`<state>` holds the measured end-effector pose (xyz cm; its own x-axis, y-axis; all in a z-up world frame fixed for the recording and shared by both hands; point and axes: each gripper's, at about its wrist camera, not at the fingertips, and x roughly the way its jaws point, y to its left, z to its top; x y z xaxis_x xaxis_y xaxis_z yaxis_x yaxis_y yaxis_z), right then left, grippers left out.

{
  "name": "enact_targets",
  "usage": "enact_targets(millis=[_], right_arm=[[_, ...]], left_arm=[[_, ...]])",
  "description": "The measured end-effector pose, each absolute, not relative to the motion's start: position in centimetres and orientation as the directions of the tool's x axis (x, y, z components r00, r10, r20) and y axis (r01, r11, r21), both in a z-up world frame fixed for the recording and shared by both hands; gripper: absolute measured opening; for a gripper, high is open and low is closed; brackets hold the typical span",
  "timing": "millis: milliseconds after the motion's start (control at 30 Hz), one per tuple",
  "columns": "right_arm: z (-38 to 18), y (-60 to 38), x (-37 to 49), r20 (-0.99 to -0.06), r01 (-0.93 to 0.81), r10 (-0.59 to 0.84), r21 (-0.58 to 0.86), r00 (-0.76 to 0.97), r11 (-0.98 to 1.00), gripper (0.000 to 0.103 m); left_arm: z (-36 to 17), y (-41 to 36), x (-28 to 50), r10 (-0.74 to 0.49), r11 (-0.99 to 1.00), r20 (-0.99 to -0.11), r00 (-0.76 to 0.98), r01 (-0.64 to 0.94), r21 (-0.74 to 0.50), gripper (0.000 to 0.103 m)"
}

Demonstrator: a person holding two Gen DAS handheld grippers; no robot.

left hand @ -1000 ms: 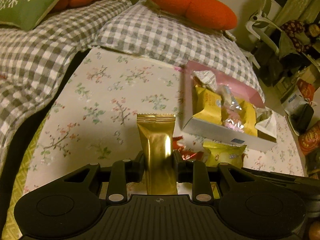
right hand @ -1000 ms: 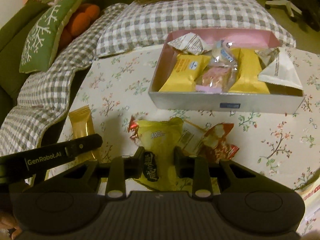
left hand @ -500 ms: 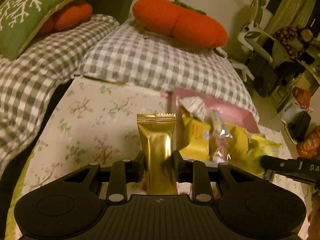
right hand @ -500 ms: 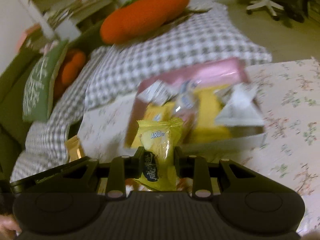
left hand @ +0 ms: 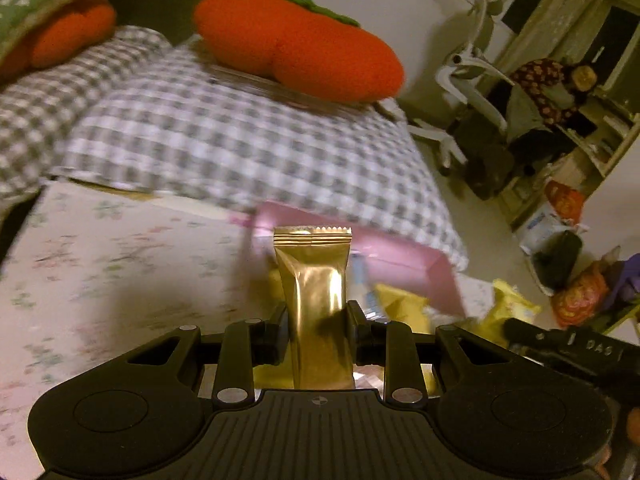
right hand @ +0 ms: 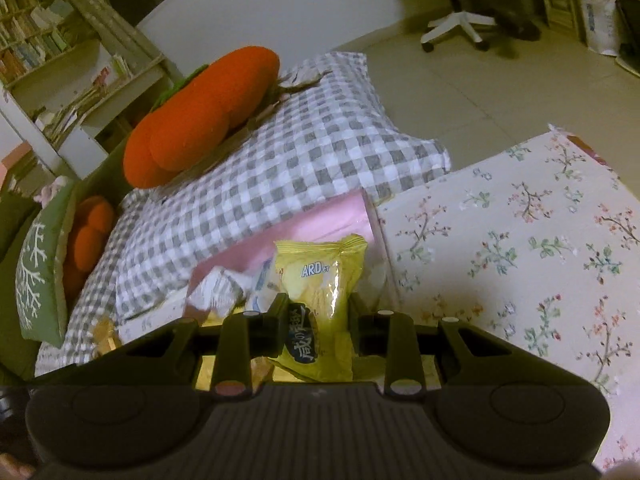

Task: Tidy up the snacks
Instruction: 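Carry the gold and yellow packets into the silver box and open both tools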

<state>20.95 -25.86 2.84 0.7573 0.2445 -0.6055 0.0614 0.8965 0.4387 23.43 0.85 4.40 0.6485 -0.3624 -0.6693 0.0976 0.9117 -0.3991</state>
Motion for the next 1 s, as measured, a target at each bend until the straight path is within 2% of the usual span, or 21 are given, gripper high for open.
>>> enact_targets(millis=[133, 267, 400, 533, 633, 733, 1000], right_arm=[[2.0, -25.4, 22.6, -0.609, 0.042, 0.29, 0.471, 0.739, 0.881, 0.027], [1.5, -23.9, 23.9, -0.621, 0.009, 0.299, 0.442, 0.724, 0.897, 0.027], [1.5, -24.0, 24.8, -0.582, -0.002, 0.339, 0.502, 0.739, 0.865, 0.028], [0.7, -23.0, 25.6, -0.592, 0.018, 0.301, 0.471, 0.747, 0.882, 0.028], [1.0, -23.5, 25.4, -0.554, 0.027, 0.309, 0.516, 0.773, 0.856, 0.032], [2.0, -24.1, 24.5, -0.499, 0.023, 0.317, 0.562, 0.806, 0.827, 0.042], [3.3, -24.6, 23.2, -0.504, 0.062, 0.274, 0.553, 0.819, 0.831, 0.042]], left_arm=[[3.4, -2.1, 25.4, -0.389, 0.906, -0.67, 0.632, 0.134, -0.4, 0.026], [2.3, -3.9, 26.7, -0.4, 0.91, -0.675, 0.62, 0.179, -0.375, 0.024], [1.3, -4.0, 27.7, -0.397, 0.91, -0.667, 0.631, 0.173, -0.377, 0.024], [1.0, -3.3, 27.8, -0.367, 0.922, -0.673, 0.642, 0.156, -0.354, 0.024], [1.5, -2.5, 27.7, -0.359, 0.923, -0.663, 0.657, 0.145, -0.355, 0.025], [2.1, -2.2, 27.3, -0.35, 0.927, -0.664, 0.661, 0.14, -0.349, 0.025], [3.6, -1.7, 25.9, -0.329, 0.935, -0.676, 0.66, 0.13, -0.329, 0.027]])
